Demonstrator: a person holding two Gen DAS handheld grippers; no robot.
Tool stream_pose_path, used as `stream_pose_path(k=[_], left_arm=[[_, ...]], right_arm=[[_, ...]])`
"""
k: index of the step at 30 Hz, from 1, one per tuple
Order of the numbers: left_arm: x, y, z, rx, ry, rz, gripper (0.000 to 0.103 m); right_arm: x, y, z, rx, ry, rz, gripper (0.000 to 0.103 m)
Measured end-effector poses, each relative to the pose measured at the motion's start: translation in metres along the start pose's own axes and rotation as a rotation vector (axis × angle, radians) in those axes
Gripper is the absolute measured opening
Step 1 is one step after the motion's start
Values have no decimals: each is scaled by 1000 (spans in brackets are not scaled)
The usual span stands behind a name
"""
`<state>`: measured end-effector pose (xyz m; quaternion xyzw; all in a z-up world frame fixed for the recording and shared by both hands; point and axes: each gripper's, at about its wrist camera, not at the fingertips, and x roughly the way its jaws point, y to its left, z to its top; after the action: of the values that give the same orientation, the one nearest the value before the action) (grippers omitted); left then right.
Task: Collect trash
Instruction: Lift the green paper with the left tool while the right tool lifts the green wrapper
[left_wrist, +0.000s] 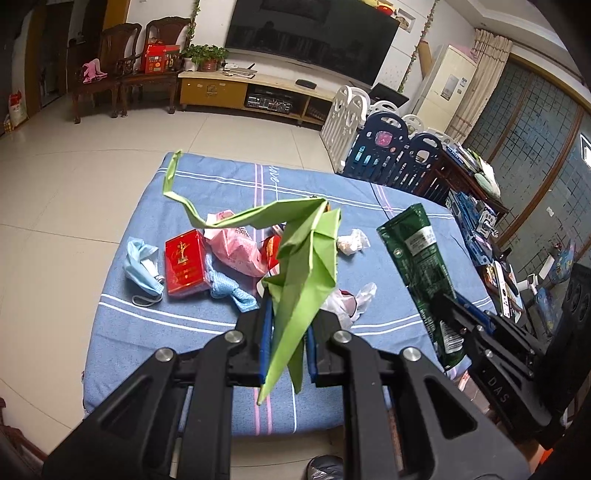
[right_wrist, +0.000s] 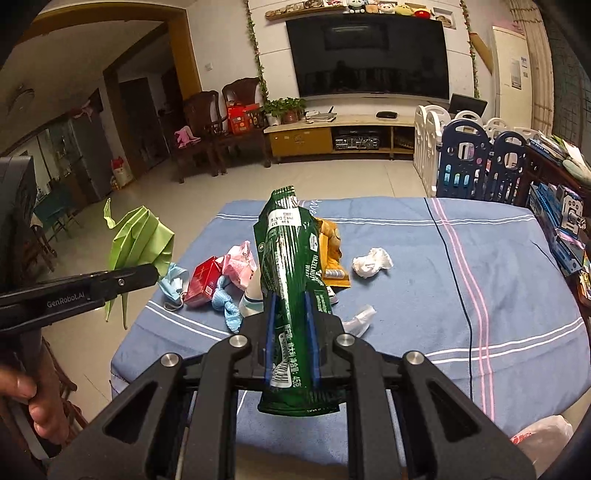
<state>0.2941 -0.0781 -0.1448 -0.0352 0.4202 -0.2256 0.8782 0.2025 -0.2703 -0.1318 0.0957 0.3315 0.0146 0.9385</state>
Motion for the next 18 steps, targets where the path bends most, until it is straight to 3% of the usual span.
stream_pose_path(k=[18], left_arm=[[4, -2, -2, 16, 17, 15, 16]], right_arm=[[4, 2, -3, -9, 13, -1, 16]])
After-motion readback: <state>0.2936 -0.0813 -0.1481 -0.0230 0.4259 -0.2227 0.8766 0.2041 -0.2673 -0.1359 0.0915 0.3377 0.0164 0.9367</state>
